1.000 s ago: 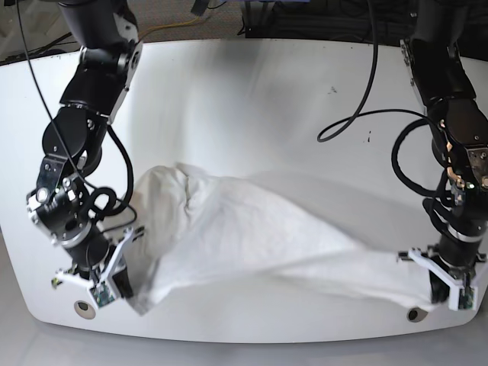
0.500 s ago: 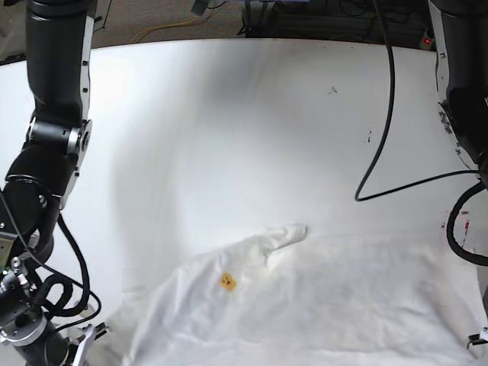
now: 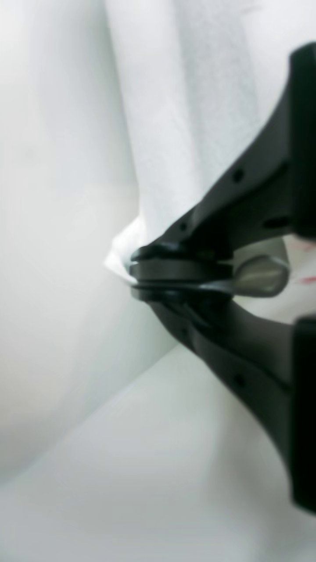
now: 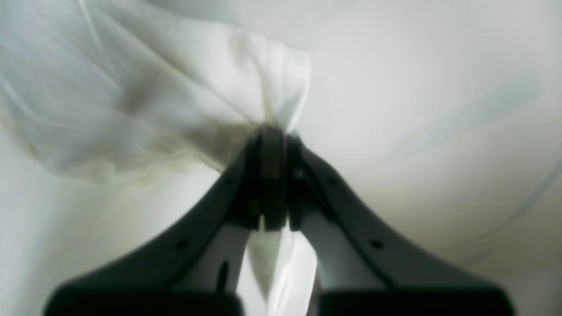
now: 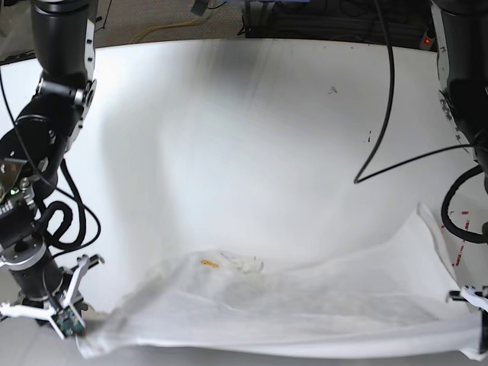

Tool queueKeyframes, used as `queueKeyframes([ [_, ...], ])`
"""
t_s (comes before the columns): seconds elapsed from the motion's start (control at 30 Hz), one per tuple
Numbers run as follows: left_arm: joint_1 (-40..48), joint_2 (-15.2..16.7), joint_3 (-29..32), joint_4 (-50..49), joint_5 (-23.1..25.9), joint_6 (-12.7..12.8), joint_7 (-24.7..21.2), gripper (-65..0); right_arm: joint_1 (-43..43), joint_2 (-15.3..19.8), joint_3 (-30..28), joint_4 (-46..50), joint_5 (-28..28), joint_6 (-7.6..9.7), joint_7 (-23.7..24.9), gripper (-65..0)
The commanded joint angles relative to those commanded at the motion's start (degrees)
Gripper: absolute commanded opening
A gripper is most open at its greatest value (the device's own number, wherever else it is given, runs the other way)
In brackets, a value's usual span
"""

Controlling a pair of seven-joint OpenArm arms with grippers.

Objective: Fold the T-shirt properly
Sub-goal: 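Swing the held shirt up and lay it flat across the table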

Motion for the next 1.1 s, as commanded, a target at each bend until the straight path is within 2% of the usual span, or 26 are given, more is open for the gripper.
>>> queueKeyframes([
  [0.13, 10.81, 0.79, -4.40, 0.26, -5.19, 0.00, 0.09, -65.0, -9.14, -3.52, 7.65, 0.00, 2.73, 0.00, -0.18, -65.0],
  [0.27, 21.80, 0.79, -5.36, 0.26, -9.67, 0.00, 0.00, -65.0, -18.37, -5.98, 13.19, 0.00, 7.30, 0.00, -0.18, -65.0],
  [0.4, 31.47, 1.14, -6.59, 0.18, -10.02, 0.00, -0.35, -65.0, -25.93, -9.32, 17.32, -0.09, 12.75, 0.00, -0.18, -65.0],
  [0.5, 38.07, 3.60, -8.09, 0.26, -10.02, -1.05, -0.44, -65.0, -31.91, -11.52, 19.87, -0.18, 17.05, 0.00, -0.26, -65.0],
  [0.6, 43.52, 3.78, -11.60, 0.00, -10.02, -2.81, -0.44, -65.0, -38.15, -12.22, 21.10, -0.26, 23.56, 0.00, -0.26, -65.0],
  [0.77, 50.11, 4.92, -13.45, -0.09, -9.93, -4.92, -0.44, -65.0, -46.42, -12.31, 21.01, -0.26, 32.70, 0.00, -0.26, -65.0],
  [0.87, 54.33, 5.27, -15.56, -0.09, -9.76, -5.10, -0.44, -65.0, -50.81, -12.31, 21.10, -0.18, 36.84, 0.00, -0.26, -65.0],
  [1.1, 63.38, 5.27, -19.16, -0.79, -9.67, -5.19, -0.44, -65.0, -60.57, -12.40, 21.10, -0.26, 38.51, 0.00, 0.18, -65.0],
])
